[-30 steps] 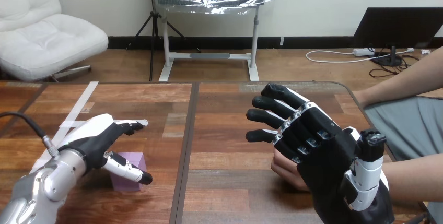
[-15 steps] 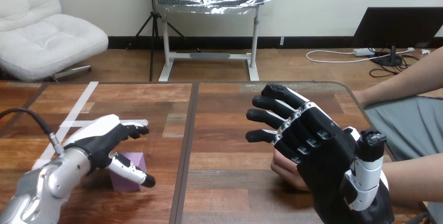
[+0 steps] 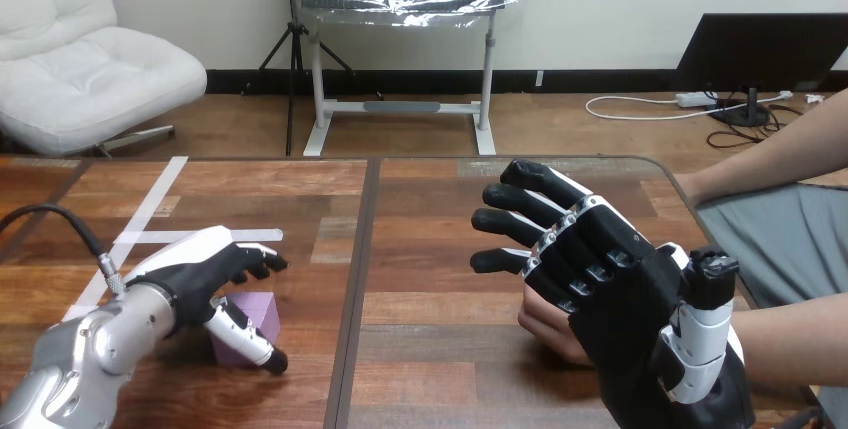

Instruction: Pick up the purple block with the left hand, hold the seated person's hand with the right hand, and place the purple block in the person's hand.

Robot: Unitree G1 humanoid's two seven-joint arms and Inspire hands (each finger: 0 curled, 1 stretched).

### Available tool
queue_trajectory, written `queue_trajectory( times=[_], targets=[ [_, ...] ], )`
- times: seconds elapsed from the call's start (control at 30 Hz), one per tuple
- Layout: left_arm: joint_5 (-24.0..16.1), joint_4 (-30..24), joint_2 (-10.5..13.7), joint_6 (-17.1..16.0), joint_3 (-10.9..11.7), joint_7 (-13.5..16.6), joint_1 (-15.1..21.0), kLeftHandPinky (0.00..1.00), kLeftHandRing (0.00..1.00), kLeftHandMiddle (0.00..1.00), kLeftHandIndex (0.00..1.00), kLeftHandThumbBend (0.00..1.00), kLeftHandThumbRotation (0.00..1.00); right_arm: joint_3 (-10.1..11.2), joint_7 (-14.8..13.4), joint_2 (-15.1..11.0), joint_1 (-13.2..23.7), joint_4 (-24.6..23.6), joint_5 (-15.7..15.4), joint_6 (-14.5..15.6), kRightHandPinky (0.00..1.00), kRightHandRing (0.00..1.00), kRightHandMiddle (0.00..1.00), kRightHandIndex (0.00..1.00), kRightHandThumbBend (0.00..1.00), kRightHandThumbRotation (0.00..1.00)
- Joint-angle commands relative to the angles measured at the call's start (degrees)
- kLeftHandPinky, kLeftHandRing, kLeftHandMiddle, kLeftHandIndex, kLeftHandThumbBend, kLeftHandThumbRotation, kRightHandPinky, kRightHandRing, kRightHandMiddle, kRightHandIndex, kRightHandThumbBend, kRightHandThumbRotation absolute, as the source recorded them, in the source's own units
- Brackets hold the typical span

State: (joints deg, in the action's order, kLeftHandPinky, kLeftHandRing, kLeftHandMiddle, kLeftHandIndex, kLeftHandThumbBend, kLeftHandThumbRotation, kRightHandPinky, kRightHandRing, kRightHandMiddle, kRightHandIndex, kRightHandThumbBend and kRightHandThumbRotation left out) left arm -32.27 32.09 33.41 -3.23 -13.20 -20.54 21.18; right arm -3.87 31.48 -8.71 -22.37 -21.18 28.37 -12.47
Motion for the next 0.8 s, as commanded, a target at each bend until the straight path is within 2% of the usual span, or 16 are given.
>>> queue_trajectory(
  times=[0.0, 0.4, 0.77],
  targets=[
    [-0.71, -1.56, 1.59, 0.67, -0.8, -1.1, 5.18, 0.96, 0.87, 0.86, 0.84, 1.0, 0.11, 0.33, -0.13, 1.11, 2.84, -1.06, 0.82, -0.98, 0.7, 0.81, 0.82, 0.83, 0.9, 0.94],
    [-1.26, -1.68, 1.72, 2.12, -1.6, -4.35, 6.09, 0.97, 0.87, 0.85, 0.82, 0.97, 0.07, 0.3, -0.25, 1.23, 2.85, -1.06, 0.65, -1.1, 0.7, 0.82, 0.83, 0.83, 0.9, 0.94],
    [-1.99, -1.74, 1.78, 2.35, -2.14, -4.63, 6.41, 0.96, 0.86, 0.84, 0.8, 0.97, 0.03, 0.38, -0.4, 1.19, 2.66, -1.25, 0.9, -0.83, 0.71, 0.82, 0.82, 0.83, 0.9, 0.94]
  ],
)
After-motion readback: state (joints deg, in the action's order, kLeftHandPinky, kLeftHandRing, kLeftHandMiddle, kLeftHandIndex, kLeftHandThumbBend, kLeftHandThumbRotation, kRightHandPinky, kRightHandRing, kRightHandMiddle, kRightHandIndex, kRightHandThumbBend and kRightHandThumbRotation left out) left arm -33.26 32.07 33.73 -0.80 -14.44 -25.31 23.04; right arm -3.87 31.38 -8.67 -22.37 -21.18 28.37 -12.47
